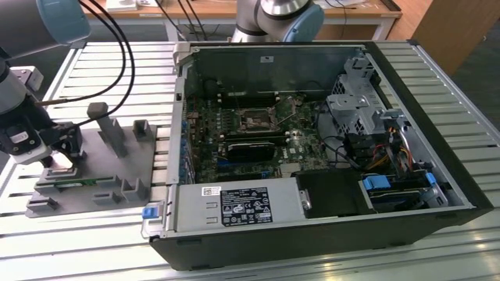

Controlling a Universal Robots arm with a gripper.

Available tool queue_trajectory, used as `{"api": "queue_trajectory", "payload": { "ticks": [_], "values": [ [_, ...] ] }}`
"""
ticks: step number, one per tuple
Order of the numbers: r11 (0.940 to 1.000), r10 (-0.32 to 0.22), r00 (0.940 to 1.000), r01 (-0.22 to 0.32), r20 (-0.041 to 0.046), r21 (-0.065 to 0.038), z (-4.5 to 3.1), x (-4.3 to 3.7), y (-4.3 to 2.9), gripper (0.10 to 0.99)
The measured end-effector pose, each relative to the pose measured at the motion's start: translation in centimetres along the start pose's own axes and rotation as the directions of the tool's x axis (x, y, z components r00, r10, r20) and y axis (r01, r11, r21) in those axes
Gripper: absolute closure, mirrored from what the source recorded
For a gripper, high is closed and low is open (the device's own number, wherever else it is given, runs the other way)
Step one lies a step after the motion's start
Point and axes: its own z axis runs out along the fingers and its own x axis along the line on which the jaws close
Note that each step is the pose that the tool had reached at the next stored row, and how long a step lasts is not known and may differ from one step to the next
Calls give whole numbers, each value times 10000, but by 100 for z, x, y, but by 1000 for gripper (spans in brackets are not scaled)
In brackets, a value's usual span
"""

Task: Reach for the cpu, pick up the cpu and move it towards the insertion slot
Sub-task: 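Pick up the cpu and move it towards the insertion slot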

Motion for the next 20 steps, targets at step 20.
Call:
{"api": "queue_trajectory", "payload": {
  "ticks": [20],
  "values": [
    [10000, 0, 10000, 0, 2, 6, -151, -1, 6, 549]
  ]
}}
